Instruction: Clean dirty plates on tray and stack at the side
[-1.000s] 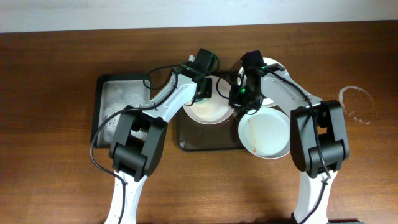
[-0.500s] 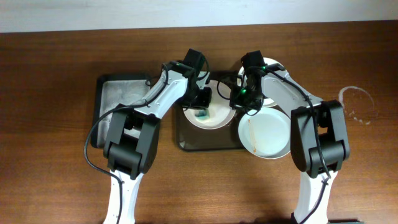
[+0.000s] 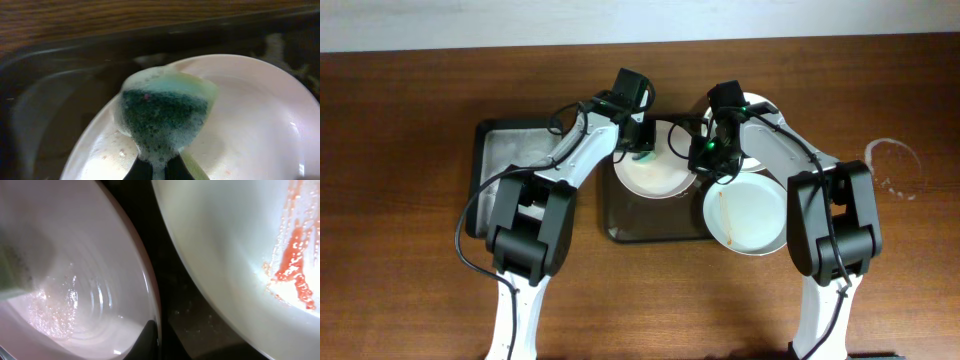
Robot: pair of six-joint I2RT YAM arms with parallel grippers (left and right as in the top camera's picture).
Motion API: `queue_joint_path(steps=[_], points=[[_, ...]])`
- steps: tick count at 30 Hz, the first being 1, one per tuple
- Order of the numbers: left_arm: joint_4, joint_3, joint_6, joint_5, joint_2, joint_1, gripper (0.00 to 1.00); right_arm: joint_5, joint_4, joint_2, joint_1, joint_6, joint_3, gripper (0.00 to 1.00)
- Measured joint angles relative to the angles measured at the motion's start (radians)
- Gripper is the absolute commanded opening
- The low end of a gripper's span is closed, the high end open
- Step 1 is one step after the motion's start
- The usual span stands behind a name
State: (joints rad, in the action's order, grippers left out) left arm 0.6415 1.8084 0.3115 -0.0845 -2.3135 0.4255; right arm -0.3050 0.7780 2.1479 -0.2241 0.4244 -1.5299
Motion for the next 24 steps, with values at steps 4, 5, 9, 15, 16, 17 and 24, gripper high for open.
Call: queue_joint_path(steps=[4, 5, 9, 15, 16, 17, 24], points=[[0.103, 0.017, 0.007, 0.101, 0.000, 0.009, 0.01, 0.000, 0.000, 0.000, 0.000, 0.002, 0.000, 0.04], [0.150, 0.024, 0.007, 0.104, 0.000, 0.006, 0.01, 0.000, 0.002, 0.000, 0.000, 0.002, 0.000, 0.04], [0.283, 0.035, -0.014, 0.019, 0.004, 0.000, 0.01, 0.000, 0.009, 0.000, 0.000, 0.001, 0.000, 0.04], [0.302, 0.029, -0.095, -0.184, 0.003, 0.003, 0.01, 0.000, 0.011, 0.000, 0.000, -0.003, 0.000, 0.04], [0.285, 0.024, -0.111, -0.217, 0.003, 0.006, 0.01, 0.000, 0.012, 0.000, 0.000, -0.003, 0.000, 0.04], [0.257, 0.020, -0.124, -0.250, 0.000, 0.011, 0.01, 0.000, 0.012, 0.000, 0.000, -0.005, 0.000, 0.04], [0.045, 0.007, -0.029, -0.161, -0.004, 0.020, 0.01, 0.000, 0.011, 0.000, 0.000, -0.005, 0.000, 0.04]])
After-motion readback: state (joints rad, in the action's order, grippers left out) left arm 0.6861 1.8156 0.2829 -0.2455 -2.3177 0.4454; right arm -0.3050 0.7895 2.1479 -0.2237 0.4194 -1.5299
